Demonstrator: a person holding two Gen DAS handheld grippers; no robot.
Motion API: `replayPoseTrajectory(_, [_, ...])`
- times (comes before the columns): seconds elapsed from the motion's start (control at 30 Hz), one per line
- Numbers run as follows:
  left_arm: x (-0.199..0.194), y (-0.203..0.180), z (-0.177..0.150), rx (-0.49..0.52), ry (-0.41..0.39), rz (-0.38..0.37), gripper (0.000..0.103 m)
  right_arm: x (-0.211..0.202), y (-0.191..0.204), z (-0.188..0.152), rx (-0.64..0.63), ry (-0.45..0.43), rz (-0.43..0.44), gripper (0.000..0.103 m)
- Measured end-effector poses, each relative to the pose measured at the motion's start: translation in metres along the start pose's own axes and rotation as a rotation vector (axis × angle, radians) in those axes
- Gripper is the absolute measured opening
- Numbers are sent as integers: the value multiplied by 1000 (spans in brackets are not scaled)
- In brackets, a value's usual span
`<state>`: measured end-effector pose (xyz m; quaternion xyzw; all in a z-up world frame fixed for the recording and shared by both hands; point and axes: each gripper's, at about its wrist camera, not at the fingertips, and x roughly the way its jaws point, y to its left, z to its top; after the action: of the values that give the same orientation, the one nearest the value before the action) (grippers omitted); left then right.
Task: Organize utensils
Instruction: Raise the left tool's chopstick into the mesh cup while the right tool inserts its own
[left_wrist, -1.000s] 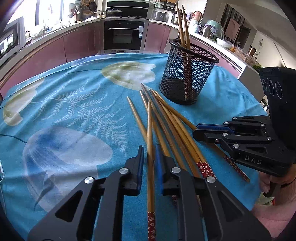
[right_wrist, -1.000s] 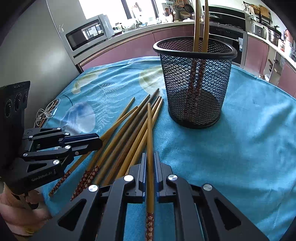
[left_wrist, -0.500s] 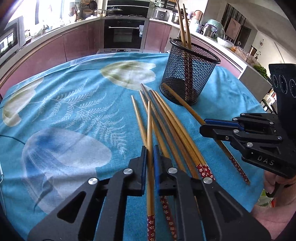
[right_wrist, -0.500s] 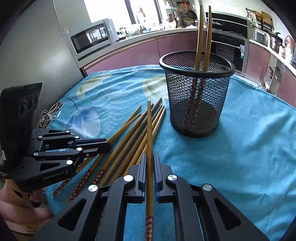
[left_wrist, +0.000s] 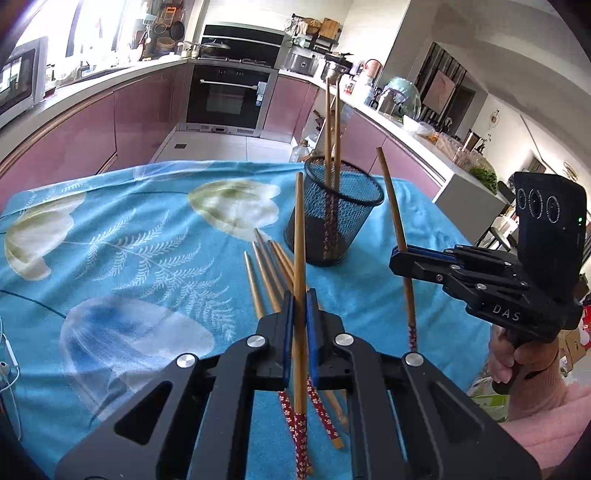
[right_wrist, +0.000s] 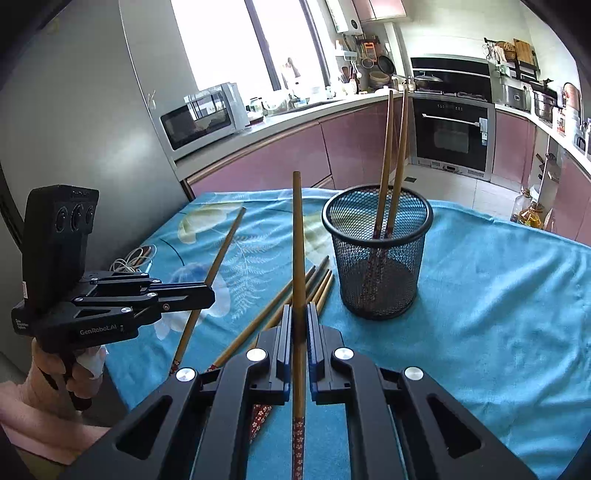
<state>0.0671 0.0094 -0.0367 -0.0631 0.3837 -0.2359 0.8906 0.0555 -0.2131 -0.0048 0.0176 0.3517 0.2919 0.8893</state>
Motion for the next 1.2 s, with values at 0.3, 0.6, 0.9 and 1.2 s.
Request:
replayPoseTrajectory(0.3, [-42, -16, 36, 9, -128, -79, 7, -27, -5, 27, -6, -107, 1, 6])
replayPoseTrajectory(0.6, [-52, -24, 87, 7, -237, -79, 7, -50, -14, 69, -21, -205, -12, 6])
replayPoseTrajectory(0.9, [-63, -39, 128, 28, -307, -88, 7, -64, -22, 99, -29, -274, -35, 6])
replayPoseTrajectory(1.2, [-55, -56, 153, 58, -336, -52, 7, -54, -34, 115, -14, -292, -76, 6])
